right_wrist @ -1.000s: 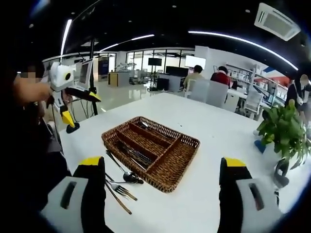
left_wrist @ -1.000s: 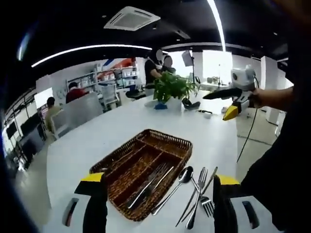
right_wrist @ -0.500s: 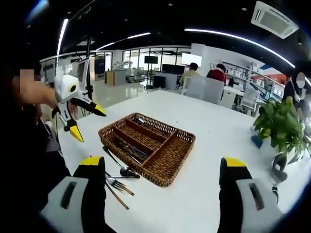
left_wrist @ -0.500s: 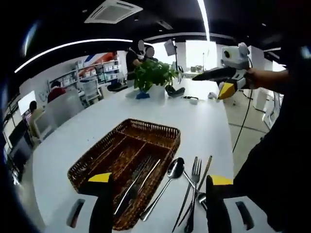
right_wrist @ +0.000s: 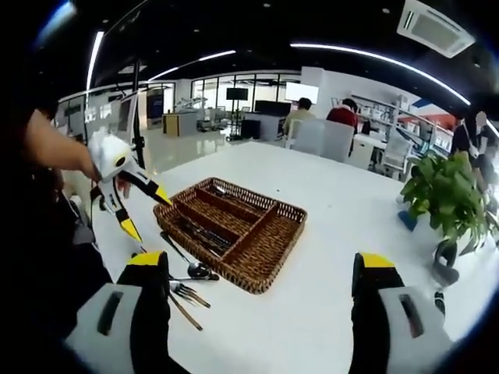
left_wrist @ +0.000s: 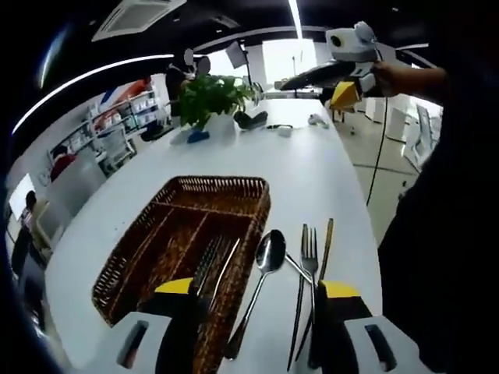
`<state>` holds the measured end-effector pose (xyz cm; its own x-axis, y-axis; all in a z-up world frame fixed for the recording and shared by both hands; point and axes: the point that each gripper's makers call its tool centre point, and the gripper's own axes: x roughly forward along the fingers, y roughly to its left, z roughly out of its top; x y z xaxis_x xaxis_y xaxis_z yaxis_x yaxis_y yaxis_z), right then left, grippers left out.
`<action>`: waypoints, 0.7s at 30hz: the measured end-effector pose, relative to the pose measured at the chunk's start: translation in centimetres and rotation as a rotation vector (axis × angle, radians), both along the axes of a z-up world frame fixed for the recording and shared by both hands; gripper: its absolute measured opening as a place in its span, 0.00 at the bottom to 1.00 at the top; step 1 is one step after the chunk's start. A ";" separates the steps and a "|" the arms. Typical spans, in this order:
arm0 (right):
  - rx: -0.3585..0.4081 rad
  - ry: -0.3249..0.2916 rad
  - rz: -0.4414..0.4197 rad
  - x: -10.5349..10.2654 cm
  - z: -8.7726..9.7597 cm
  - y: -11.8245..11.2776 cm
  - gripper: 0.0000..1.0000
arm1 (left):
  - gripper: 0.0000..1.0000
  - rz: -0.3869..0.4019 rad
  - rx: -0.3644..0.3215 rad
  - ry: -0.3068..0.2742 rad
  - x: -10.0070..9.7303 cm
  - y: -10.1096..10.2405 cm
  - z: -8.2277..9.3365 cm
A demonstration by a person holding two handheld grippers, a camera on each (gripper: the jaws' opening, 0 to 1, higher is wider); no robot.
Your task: Arrange the knives, forks, and spoons in their matching storage slots by inserting each utensil handle-first until every utensil is classified and aligned in the correct compartment
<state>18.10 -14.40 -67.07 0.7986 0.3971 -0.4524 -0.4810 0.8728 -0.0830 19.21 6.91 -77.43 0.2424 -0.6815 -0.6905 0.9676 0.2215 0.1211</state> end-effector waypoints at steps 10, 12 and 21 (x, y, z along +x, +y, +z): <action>-0.005 0.015 -0.016 -0.3 -0.5 -0.8 0.99 | 0.41 -0.083 0.078 0.070 -1.1 -0.8 -3.1; -0.010 0.020 -0.012 -0.5 -0.7 -0.8 0.99 | 0.39 -0.091 0.099 0.074 -1.0 -0.9 -3.8; -0.028 0.035 -0.007 -0.8 -1.2 -0.9 0.99 | 0.28 -0.048 0.104 0.122 0.3 -1.4 -6.5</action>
